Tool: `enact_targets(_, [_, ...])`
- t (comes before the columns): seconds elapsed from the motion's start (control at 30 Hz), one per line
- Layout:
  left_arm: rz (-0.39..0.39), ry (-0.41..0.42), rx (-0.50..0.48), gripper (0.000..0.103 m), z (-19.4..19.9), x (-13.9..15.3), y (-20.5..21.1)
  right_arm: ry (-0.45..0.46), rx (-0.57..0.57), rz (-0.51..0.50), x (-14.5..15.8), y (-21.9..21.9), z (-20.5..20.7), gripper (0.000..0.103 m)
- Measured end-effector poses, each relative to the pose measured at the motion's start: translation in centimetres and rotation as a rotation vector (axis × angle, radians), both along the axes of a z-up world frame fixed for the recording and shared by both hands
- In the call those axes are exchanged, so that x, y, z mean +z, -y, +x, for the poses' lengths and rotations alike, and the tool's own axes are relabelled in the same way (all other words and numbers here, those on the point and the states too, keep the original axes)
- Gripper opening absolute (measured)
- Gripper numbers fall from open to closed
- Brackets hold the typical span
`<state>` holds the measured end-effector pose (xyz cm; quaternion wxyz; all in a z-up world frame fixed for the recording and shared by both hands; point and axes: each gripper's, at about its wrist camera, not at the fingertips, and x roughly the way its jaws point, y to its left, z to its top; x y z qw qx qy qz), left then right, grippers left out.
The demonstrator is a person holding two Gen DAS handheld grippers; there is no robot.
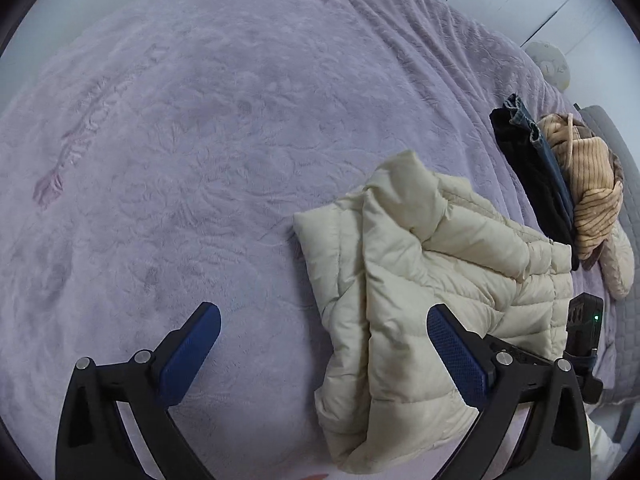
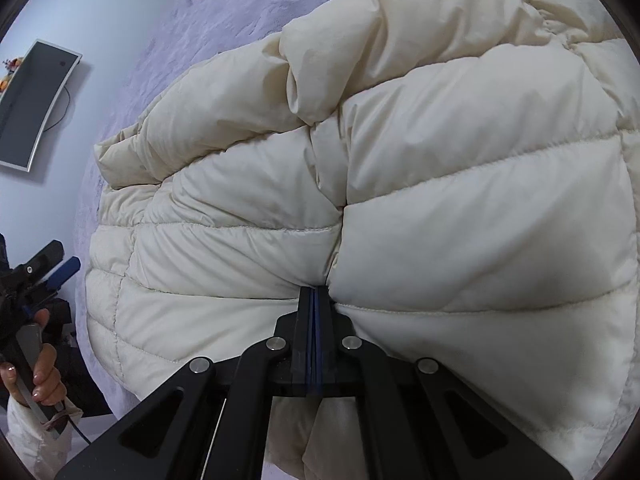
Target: Fold large clothes
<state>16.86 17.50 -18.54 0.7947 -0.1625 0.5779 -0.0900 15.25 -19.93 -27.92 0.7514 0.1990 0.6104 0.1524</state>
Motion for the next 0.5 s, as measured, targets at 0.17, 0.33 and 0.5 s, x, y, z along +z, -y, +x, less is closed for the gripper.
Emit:
enact_targets(0.17, [-0.32, -0.135, -0.046, 0.103, 1.1, -5.0, -0.5, 0.008, 0.001, -0.006, -0.4, -0.4, 0.3, 0.0])
enact_targets(0.33, [-0.51, -0.171, -0.164, 0.103, 2.2, -7.1, 1.9, 0.01, -0.002, -0.002, -0.7, -0.7, 0.2, 0.0])
enact_targets(0.5, [-0.475, -0.192, -0.267, 0.101, 3.0, -7.9, 5.4, 0.003, -0.02, 0.041, -1.2, -0.4, 0.2, 0.0])
